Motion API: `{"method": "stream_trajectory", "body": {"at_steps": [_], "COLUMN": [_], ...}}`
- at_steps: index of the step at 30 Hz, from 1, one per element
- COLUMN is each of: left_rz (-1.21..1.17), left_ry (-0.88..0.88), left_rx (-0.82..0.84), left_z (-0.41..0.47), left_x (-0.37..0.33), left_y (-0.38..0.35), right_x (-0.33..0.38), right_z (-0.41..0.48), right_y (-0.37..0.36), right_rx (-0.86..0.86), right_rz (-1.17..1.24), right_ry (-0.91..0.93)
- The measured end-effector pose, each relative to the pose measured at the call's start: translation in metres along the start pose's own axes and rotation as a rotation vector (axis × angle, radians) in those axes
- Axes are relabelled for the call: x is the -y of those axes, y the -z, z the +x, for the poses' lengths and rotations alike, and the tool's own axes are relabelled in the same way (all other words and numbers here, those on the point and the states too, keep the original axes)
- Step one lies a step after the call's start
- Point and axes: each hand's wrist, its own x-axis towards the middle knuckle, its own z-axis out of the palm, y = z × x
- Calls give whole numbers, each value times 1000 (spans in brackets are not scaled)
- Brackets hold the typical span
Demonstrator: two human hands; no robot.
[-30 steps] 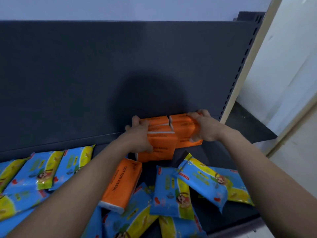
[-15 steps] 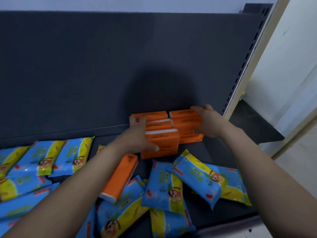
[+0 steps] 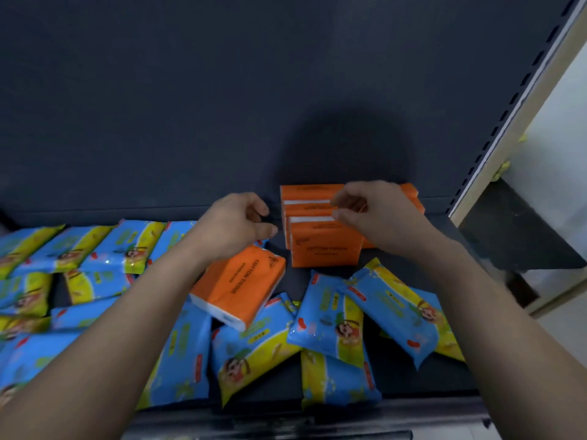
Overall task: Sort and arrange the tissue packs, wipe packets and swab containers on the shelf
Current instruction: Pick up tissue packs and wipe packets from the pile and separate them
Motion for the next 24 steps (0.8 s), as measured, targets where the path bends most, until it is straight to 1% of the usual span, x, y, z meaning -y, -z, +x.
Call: {"method": "stream_trajectory", "body": {"at_steps": [2,6,8,11,13,15,16,17,21,22,24], "left_rz": [-14,-10,-11,76,108,109,115,125,192,214,283], "left_ry": [26,61,84,91,64,67,72,76,15,-9,-38], "left_rx": [20,-6,31,124,90,39,49,96,432,489,545], "left_z": [-7,-23,-31,-43,-50,-57,-60,-63,-77,-79,-79], "left_x": [15,46,59,76,87,101,108,116,135,136,134], "left_y": [7,22,27,31,38,52,58,64,69,65,55], "right_x": [10,39,55,75,83,89,92,96,102,103,101], "right_z": [0,1,0,-2,-3,-2,-1,-1,4,5,7], "right_y": [-10,-36,-51,-76,-89,-99,-104,-107,-117,-117,-115], "right_rx": [57,174,274,411,456,482,488,491,541,555,570], "right_rz": [-16,-14,-40,-149,-231,-260,-260,-262,-320,-328,-338], "right_ry": [18,46,28,-10,-40,-65,-73,-80,-192,-234,-277]}}
